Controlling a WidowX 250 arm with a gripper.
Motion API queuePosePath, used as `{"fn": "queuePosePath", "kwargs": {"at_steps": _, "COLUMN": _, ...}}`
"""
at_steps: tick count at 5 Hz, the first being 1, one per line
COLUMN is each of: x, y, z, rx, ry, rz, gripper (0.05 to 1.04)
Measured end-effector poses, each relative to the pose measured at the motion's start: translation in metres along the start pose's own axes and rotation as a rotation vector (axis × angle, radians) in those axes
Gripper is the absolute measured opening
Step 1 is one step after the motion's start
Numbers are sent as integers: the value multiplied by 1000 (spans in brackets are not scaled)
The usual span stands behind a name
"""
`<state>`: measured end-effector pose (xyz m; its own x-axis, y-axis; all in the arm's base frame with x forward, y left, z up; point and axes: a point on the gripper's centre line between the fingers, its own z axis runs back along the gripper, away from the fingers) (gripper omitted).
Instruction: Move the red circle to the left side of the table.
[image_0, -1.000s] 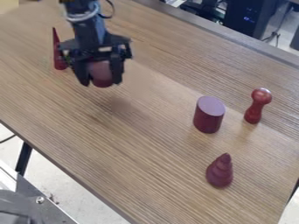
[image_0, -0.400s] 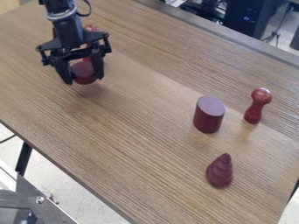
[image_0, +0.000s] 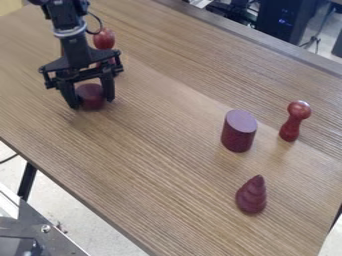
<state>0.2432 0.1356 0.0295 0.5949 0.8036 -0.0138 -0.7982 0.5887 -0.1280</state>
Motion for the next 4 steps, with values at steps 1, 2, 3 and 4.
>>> {"fn": "queuePosePath", "kwargs": {"at_steps": 1, "x": -11, "y": 5, "z": -4, "rx": 20, "ry": 44, "rz": 19, "gripper": 748}}
{"fn": "queuePosePath", "kwargs": {"at_steps": 2, "x": -13, "y": 2, "z": -4, "rx": 2, "ry": 58, "rz": 36, "gripper": 798}}
{"fn": "queuePosePath", "kwargs": {"at_steps": 3, "x": -13, "y": -3, "z": 0, "rx": -28, "ry": 51, "rz": 26, "gripper": 1008}}
{"fn": "queuePosePath", "kwargs": {"at_steps": 4, "x": -11, "y": -4, "z": 17, "rx": -32, "ry": -14, "rz": 13, "gripper": 1001}}
